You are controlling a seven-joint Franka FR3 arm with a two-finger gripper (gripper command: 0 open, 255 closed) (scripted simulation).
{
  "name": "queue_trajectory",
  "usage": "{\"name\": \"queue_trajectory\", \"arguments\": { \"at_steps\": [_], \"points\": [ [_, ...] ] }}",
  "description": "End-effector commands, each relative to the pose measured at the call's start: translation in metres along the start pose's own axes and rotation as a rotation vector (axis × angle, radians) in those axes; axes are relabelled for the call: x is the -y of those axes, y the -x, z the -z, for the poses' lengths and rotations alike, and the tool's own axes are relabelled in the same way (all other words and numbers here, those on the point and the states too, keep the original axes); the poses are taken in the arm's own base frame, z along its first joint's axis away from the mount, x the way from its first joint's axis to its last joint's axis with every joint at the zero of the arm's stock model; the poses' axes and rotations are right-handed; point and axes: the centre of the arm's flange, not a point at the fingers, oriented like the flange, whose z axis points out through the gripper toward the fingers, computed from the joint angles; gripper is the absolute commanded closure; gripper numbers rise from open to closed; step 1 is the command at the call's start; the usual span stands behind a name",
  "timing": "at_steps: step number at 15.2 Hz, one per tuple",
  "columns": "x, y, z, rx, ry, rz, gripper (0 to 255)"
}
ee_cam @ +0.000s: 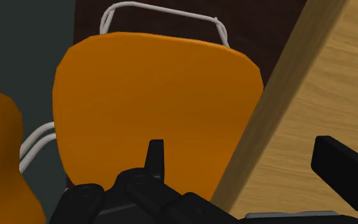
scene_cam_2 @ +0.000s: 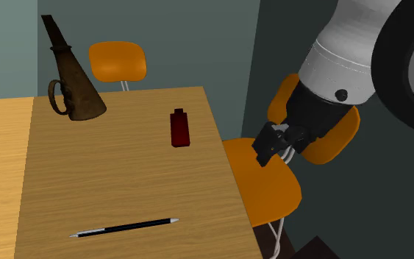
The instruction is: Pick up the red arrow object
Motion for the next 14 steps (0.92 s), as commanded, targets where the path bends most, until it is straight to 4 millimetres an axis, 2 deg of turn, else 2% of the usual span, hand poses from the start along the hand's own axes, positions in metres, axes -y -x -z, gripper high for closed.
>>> {"name": "queue_trajectory", "arguments": {
  "at_steps": [1,7,14],
  "points": [
    [0.0,0.0,0.0,0.0,0.0,0.0,0],
    [0.044,-0.079,-0.003,0.09,-0.002,-0.009,0],
    [0.095,-0.171,-0.014,0.195,-0.005,-0.02,0]
  ]
}}
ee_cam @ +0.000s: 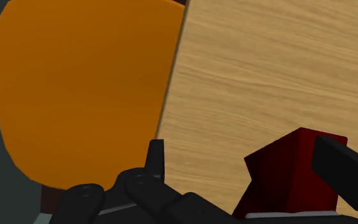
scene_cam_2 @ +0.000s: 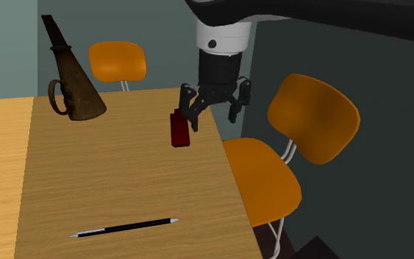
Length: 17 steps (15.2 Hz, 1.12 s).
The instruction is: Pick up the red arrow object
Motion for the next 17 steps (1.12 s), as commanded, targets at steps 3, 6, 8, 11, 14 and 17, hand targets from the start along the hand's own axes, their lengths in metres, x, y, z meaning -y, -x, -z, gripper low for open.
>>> {"name": "queue_trajectory", "arguments": {
  "at_steps": [3,6,8,11,14,17],
  "points": [
    [0.032,-0.057,0.0,0.062,-0.002,-0.006,0],
    [0.054,-0.097,-0.003,0.107,-0.003,-0.011,0],
    [0.06,-0.108,-0.01,0.119,-0.004,-0.012,0],
    [0.059,-0.107,-0.025,0.119,-0.004,-0.012,0],
    [0.059,-0.106,-0.041,0.119,-0.004,-0.012,0],
    [0.059,-0.106,-0.044,0.119,-0.004,-0.012,255]
  ]
}}
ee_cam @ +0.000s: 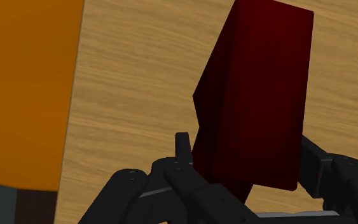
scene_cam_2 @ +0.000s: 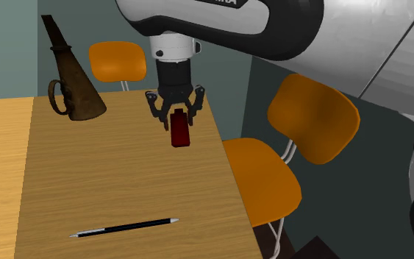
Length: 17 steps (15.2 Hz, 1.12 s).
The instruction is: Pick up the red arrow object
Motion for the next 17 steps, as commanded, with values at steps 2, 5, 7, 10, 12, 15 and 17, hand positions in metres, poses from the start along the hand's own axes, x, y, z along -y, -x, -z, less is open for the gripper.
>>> {"name": "queue_trajectory", "arguments": {
  "at_steps": [2,5,7,10,12,15,17],
  "points": [
    [0.0,0.0,-0.001,0.0,0.0,0.0,255],
    [0.0,0.0,-0.001,0.0,0.0,0.0,255],
    [0.0,0.0,-0.001,0.0,0.0,0.0,255],
    [0.0,0.0,0.004,0.0,0.0,0.0,255],
    [0.0,0.001,0.014,0.0,0.0,0.0,255],
    [0.001,0.002,0.03,0.0,0.0,0.0,255],
    [0.002,0.003,0.041,0.0,0.0,0.0,255]
  ]
}}
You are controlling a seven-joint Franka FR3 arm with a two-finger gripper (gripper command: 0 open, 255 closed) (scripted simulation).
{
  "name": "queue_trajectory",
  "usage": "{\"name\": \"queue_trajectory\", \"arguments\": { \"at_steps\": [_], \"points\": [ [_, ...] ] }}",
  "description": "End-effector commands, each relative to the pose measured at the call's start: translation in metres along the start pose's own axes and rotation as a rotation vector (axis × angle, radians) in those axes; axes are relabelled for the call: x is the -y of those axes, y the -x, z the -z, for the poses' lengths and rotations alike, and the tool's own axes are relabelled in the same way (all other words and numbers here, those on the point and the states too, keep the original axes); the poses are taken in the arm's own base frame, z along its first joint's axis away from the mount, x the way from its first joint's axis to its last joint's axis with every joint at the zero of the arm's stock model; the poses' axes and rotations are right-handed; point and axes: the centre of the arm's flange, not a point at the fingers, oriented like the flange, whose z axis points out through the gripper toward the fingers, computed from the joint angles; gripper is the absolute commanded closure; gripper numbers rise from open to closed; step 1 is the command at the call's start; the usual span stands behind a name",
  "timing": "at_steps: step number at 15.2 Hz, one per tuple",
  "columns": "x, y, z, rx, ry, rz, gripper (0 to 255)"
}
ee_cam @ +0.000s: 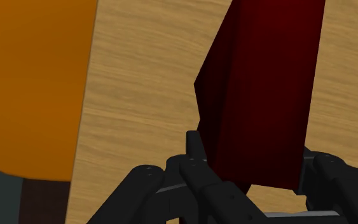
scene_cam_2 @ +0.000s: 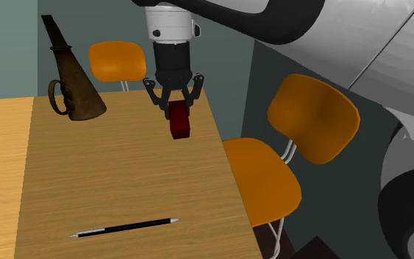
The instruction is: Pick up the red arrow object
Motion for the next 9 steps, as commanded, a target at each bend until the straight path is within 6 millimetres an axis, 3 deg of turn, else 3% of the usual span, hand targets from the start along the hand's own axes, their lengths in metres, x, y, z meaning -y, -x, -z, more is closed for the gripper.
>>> {"name": "queue_trajectory", "arguments": {
  "at_steps": [1,7,9],
  "points": [
    [0.0,0.001,0.011,0.0,0.0,0.0,255],
    [0.002,0.004,0.042,0.0,0.0,0.0,255],
    [0.002,0.004,0.043,0.0,0.0,0.0,255]
  ]
}}
